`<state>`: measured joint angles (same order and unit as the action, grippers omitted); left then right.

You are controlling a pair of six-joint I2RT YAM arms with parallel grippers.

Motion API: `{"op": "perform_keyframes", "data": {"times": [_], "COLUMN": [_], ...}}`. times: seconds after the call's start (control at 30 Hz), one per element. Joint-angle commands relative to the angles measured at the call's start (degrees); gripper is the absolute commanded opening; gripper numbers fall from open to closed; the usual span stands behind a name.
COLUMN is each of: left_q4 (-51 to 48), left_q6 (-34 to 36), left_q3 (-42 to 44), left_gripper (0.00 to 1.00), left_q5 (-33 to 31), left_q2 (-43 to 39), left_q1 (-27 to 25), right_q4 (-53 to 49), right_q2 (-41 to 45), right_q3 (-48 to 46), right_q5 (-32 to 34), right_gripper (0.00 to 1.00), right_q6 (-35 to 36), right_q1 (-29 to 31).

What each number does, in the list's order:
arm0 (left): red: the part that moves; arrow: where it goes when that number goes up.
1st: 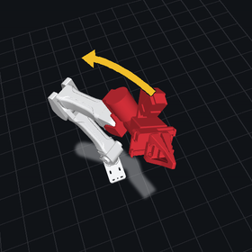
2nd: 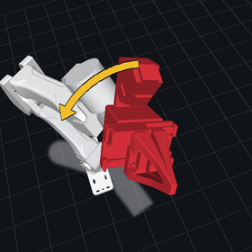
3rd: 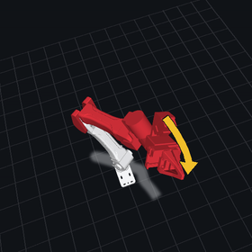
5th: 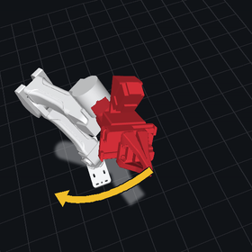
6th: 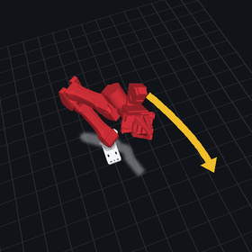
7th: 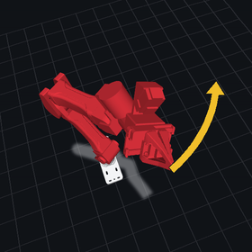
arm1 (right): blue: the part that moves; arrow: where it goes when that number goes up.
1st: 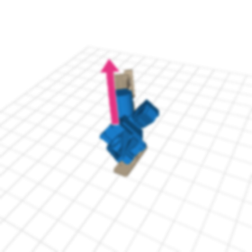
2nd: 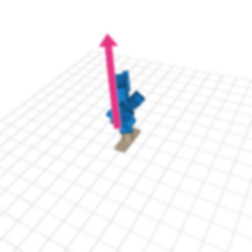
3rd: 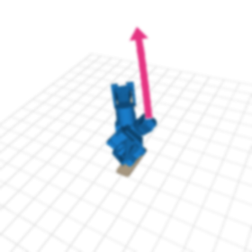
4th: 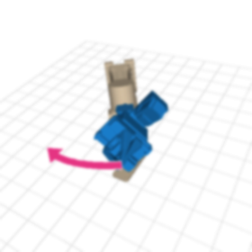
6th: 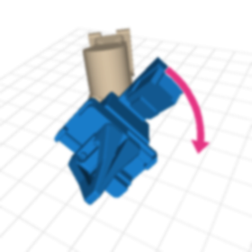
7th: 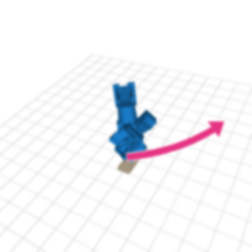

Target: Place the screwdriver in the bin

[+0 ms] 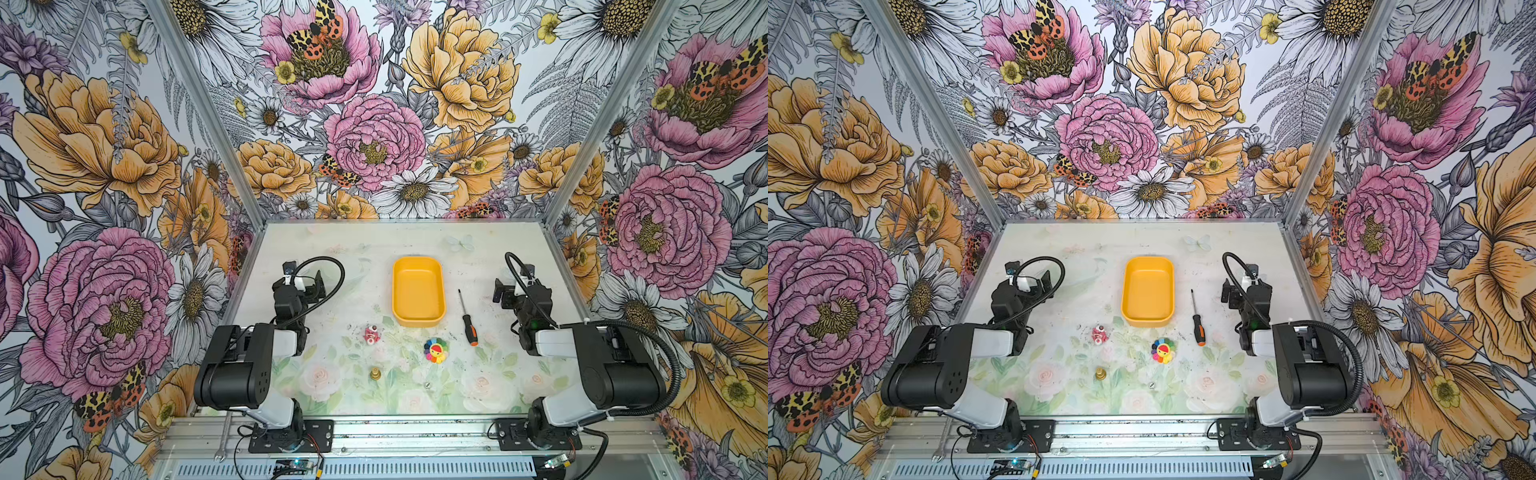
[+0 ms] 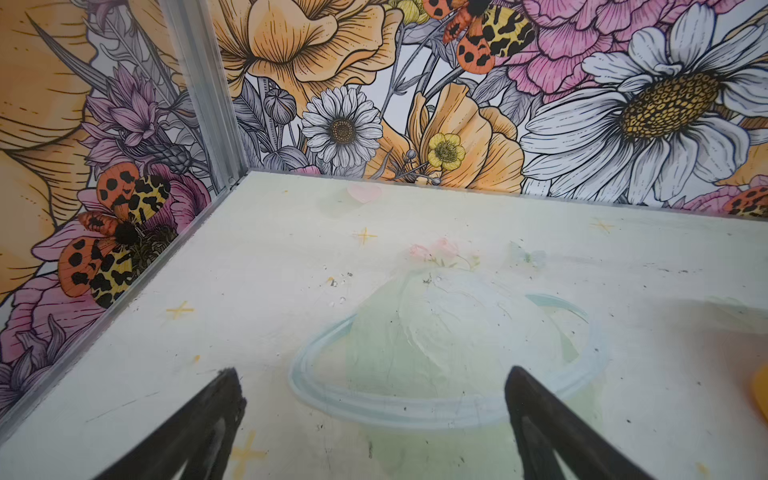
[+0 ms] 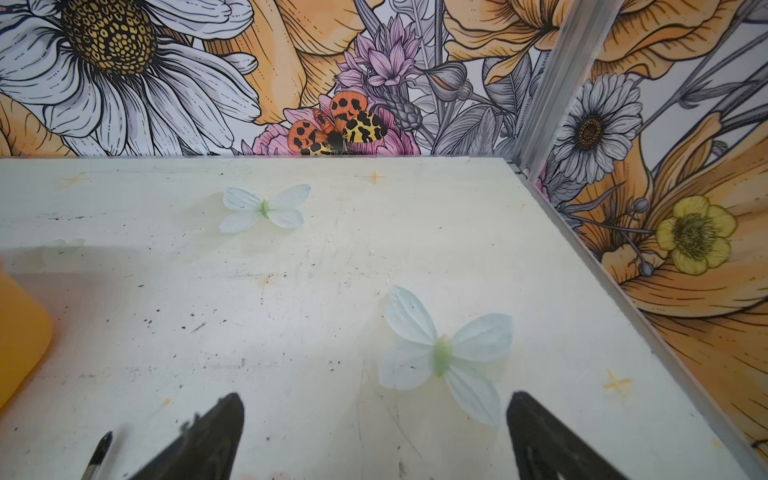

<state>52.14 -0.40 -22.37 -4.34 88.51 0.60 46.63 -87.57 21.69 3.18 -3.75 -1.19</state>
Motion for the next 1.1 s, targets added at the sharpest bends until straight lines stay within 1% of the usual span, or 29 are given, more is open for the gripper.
{"op": "perform_keyframes", "data": {"times": [0.0,0.83,0.9,0.97,1.0,1.07], "left_q4": [1.43,1.84,1.85,1.89,1.87,0.59], "left_q6": [0.77,1.19,1.22,1.31,1.72,1.76], "left_q3": [0.63,0.83,0.90,0.92,0.93,0.75], "left_gripper": [0.99,0.99,0.99,0.99,0.99,0.99], "left_q5": [-0.51,-0.41,-0.41,-0.05,0.58,0.86], "left_q2": [0.32,0.22,0.22,0.26,0.14,-1.18], "left_q1": [-0.08,-0.37,-0.42,-0.40,-0.41,-0.50], "right_q4": [2.06,2.12,2.28,0.66,-1.36,-8.93], "right_q2": [-0.29,-0.29,-0.08,1.53,3.10,7.14], "right_q3": [1.07,1.03,0.95,1.19,1.57,3.39], "right_q5": [-0.69,-0.60,1.73,4.02,4.13,3.72], "right_gripper": [0.99,0.99,0.99,0.99,0.98,0.98], "right_q6": [-0.20,-0.14,-0.80,-1.78,-1.83,-1.94], "right_q1": [-0.30,-0.29,-0.16,-0.18,-0.15,-0.10]}}
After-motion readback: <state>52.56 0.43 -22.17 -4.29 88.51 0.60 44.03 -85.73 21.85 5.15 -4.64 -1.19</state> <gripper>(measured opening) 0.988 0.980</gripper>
